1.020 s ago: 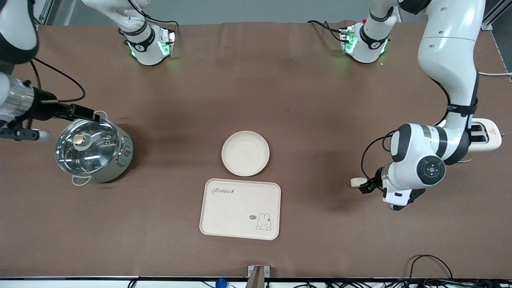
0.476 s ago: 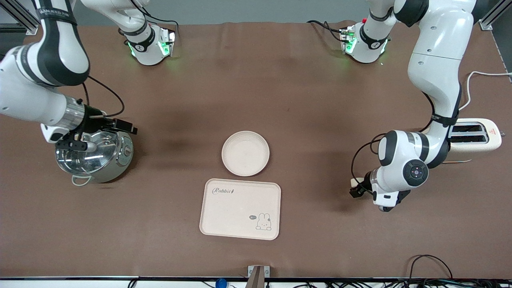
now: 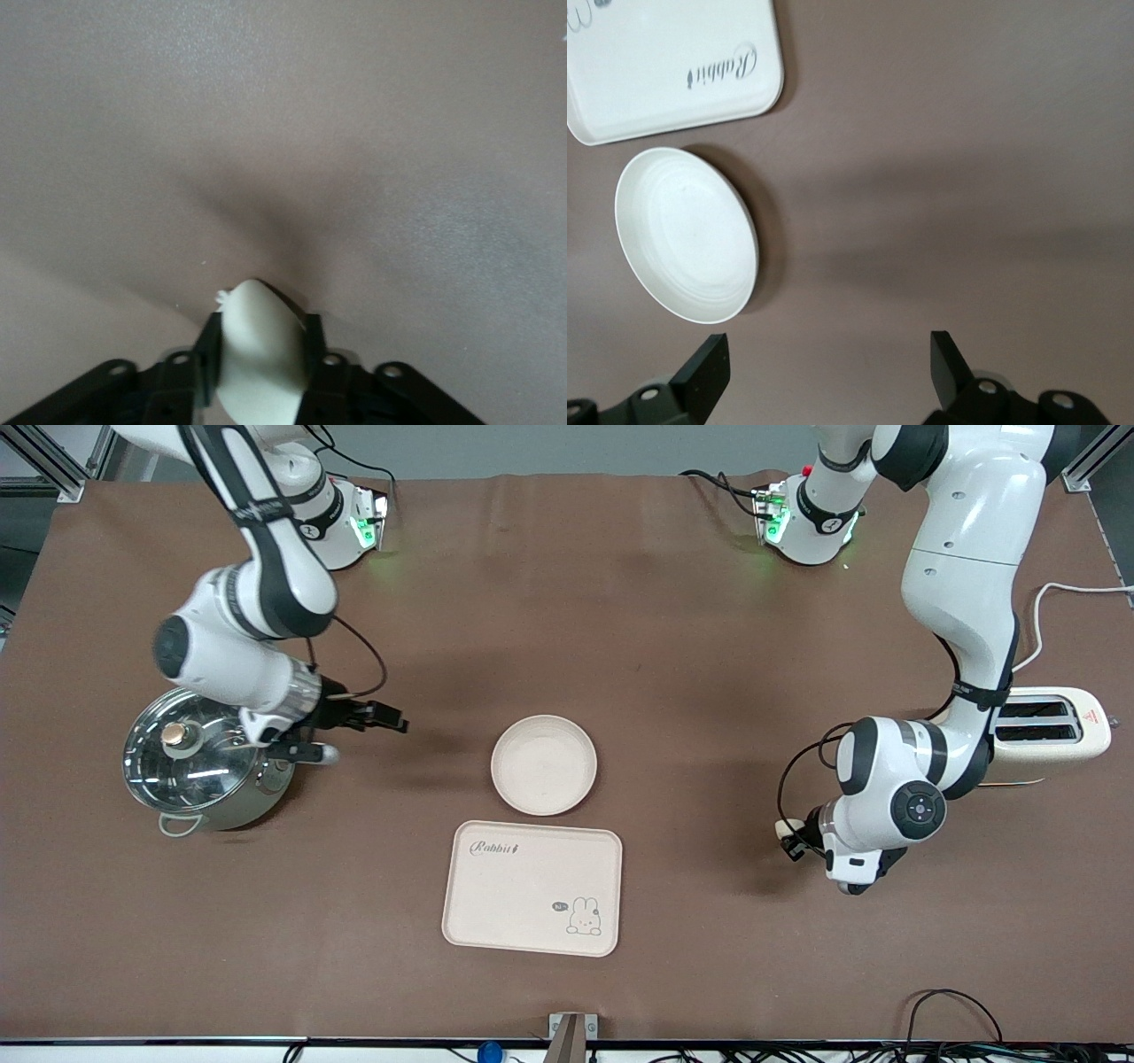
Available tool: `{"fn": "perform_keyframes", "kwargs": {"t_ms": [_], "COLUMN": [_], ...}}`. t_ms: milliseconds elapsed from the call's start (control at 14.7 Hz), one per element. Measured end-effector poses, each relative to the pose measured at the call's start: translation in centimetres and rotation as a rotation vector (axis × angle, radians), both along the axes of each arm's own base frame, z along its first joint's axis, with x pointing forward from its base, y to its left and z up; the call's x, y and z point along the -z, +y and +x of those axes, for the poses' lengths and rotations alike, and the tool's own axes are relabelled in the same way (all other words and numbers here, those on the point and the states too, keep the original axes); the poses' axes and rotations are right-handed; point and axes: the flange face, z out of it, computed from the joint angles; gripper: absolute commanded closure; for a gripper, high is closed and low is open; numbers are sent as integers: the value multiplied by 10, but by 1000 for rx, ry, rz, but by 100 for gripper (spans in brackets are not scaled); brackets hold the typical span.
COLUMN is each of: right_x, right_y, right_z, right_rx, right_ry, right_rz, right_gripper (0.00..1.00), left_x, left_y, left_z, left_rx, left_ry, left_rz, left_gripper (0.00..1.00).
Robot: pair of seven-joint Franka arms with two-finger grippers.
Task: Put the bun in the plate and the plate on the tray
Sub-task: 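Carry the bun toward the plate while the right gripper grasps the plate rim, then lower the bun onto the white plate and open the left gripper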
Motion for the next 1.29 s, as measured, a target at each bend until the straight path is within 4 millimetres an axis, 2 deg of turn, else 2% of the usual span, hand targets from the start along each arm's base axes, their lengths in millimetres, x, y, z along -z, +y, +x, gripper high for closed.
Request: {"fn": "perform_keyframes", "kwargs": {"t_ms": [136, 340, 476, 612, 816, 884, 1020, 1224, 1293], "right_x": [23, 54, 62, 66, 76, 79, 84, 92, 96], "right_y": [29, 53, 63, 77, 96, 100, 103, 109, 112], "right_z": [-6, -10, -6, -4, -6, -6, -3, 2, 3], "right_rx": [3, 19, 37, 50, 46, 43, 41, 40, 39], "right_ry": [-10, -6, 5, -1, -18, -19, -20, -28, -35], "right_rz": [2, -11, 1, 0, -13, -16, -18, -23, -26], "right_gripper": [0, 2, 3, 8, 17, 18, 23, 39, 44], "left_x": [-5, -23, -41, -58, -72, -73, -64, -36, -26], "left_y": [-15, -72, -121, -181, -280, -306, -344, -378, -386], "left_z": [0, -7, -18, -35, -79, -93, -114, -133, -140], "left_rx": [-7, -62, -94, -128, -120, -113, -111, -139, -143], "left_ry": [-6, -11, -9, -2, -5, -12, -33, -69, -70], "left_rz": [-14, -65, -109, -145, -161, -170, -199, -255, -263], "left_gripper": [73, 73, 73, 72, 70, 70, 68, 58, 49]}}
